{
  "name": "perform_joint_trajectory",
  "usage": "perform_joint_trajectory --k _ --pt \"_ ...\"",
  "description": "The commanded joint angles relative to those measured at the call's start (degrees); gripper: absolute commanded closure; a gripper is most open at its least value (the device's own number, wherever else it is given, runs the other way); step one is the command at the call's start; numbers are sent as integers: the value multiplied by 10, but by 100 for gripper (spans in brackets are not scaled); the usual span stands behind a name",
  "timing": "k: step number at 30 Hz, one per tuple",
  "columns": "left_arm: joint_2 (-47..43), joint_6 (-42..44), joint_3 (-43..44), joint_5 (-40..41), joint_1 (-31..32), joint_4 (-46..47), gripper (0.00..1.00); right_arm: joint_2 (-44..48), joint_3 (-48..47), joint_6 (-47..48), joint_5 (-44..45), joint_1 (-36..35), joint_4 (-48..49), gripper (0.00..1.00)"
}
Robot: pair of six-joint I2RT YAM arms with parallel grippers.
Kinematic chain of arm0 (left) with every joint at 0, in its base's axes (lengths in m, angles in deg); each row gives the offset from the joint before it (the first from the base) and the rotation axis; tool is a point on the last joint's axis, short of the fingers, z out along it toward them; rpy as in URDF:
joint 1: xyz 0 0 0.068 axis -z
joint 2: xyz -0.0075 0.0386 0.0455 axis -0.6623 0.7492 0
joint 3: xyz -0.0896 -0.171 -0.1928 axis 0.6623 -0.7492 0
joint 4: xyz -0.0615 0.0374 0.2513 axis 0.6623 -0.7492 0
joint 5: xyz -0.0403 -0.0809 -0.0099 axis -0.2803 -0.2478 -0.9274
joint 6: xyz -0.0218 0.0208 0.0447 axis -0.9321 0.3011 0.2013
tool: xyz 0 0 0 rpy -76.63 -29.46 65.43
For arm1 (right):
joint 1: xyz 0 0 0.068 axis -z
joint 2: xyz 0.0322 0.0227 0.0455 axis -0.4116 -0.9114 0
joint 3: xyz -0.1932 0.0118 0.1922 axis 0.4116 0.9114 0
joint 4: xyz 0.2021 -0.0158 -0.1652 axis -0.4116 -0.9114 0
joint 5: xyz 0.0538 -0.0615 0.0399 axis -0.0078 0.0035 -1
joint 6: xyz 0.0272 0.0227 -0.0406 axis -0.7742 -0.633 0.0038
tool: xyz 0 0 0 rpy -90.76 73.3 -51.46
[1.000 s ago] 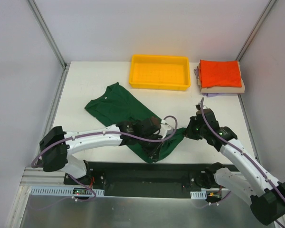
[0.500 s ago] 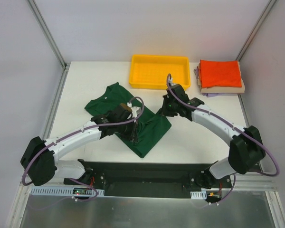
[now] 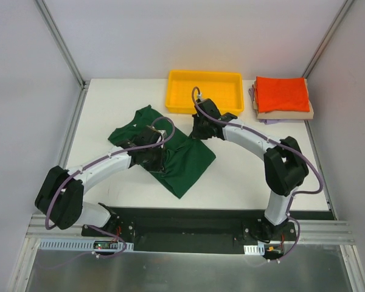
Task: Fold and stack the t-shirts
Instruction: Fold the folded rectangular tshirt in 1/3 of the way
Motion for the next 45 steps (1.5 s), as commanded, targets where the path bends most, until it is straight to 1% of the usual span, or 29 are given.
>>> perform_joint_trajectory --k 1,8,11,13,14,15,17,19,20,21,22,24,27,30,32,36,40,45 --pt "12 1 17 39 -17 -22 100 -33 -47 14 9 0 16 99" --pt "29 -1 20 46 -25 -26 100 -80 -79 20 -2 0 26 98" --pt "35 -4 20 52 -27 -29 100 -92 -84 20 1 0 35 96" --pt "38 -9 24 75 -30 -34 100 -98 -92 20 -1 0 34 93" --pt "36 -8 26 80 -31 -37 93 -103 -95 20 -3 0 34 89" --pt "35 -7 30 91 -31 -42 79 -104 -100 20 -7 -1 31 83" --pt "24 -11 40 108 -31 -53 42 -104 -108 26 -9 0 23 56" --pt "3 -9 47 108 -31 -54 25 -91 -108 33 -10 0 16 32" --pt "-5 -9 48 108 -31 -54 11 -79 -104 35 -9 0 14 17" --pt "-19 -10 49 109 -31 -55 1 -66 -95 41 -9 0 14 8" --pt "-30 -11 50 108 -31 -55 1 -41 -86 46 -6 0 14 2" --pt "-53 -13 52 87 -30 -52 1 -4 -55 51 8 1 16 4" --pt "-61 -13 55 17 -30 -34 1 59 9 38 27 4 24 4" --pt "-49 -20 47 -70 -27 23 1 115 78 12 28 14 34 4" --pt "-26 -26 49 -106 -18 48 1 150 133 -4 10 24 49 4" --pt "35 -29 86 -116 1 68 1 202 211 -17 -26 42 82 4" --pt "100 -28 133 -134 14 80 1 236 251 -24 -20 56 82 4" --pt "175 -14 170 -121 19 83 1 255 282 -30 -28 75 82 4"
